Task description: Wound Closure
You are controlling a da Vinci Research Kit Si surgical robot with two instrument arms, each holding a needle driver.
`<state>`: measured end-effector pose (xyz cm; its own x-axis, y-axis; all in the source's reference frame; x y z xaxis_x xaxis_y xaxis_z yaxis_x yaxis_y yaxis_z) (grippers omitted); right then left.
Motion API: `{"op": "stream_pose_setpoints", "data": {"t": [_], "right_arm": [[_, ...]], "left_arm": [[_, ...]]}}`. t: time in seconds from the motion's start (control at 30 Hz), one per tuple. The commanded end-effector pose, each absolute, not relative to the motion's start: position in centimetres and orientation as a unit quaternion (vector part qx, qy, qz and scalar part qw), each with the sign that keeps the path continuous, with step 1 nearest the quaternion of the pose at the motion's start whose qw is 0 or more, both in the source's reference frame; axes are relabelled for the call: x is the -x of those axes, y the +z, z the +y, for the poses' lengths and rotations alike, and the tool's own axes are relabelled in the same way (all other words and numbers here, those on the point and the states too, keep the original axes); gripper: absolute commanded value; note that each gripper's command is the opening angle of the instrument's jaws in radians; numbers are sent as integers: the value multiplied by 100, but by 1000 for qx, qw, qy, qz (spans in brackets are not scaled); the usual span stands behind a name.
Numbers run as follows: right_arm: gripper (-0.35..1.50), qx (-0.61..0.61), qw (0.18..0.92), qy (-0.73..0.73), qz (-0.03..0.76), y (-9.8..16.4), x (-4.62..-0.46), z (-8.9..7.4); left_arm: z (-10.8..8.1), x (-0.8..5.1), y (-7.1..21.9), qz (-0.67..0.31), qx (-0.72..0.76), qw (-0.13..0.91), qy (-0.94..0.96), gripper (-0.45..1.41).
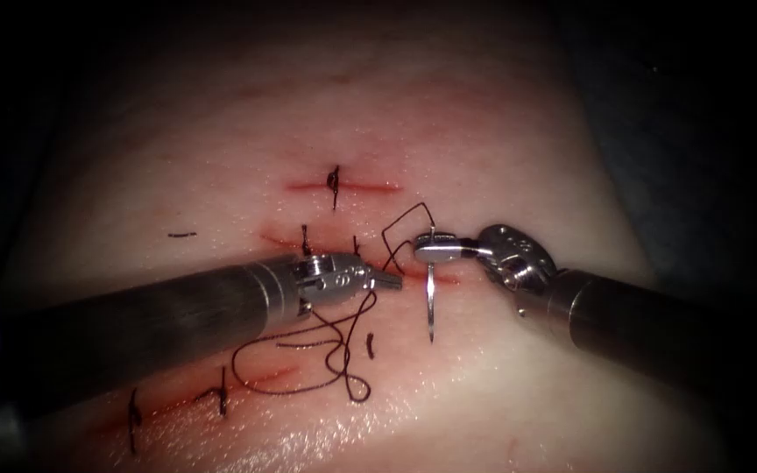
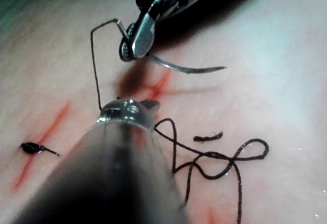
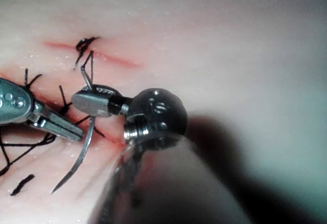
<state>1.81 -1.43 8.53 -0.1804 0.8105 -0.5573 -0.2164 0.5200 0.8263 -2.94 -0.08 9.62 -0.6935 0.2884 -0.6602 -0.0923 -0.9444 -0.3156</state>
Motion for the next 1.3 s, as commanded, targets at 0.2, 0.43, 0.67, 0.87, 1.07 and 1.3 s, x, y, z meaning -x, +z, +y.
{"op": "stream_pose_setpoints", "data": {"t": [0.2, 0.43, 0.67, 0.87, 1.07, 1.3], "right_arm": [[-35, -219, 601, 418, 645, 854, -192, -143], [-35, -202, 601, 410, 655, 846, -191, -139], [-35, -170, 612, 389, 668, 848, -192, -135], [-35, -99, 641, 356, 673, 853, -195, -129], [-35, -4, 682, 311, 662, 868, -198, -121], [-35, 62, 715, 265, 644, 897, -205, -124]], "left_arm": [[5, 300, 986, -134, 345, 99, 924, -45], [11, 300, 1005, -168, 293, 81, 938, -45], [16, 302, 1033, -188, 226, 72, 953, -45], [10, 307, 1056, -209, 176, 69, 959, -45], [3, 303, 1060, -227, 153, 59, 960, -45], [-6, 300, 1047, -231, 155, 56, 959, 0]]}}
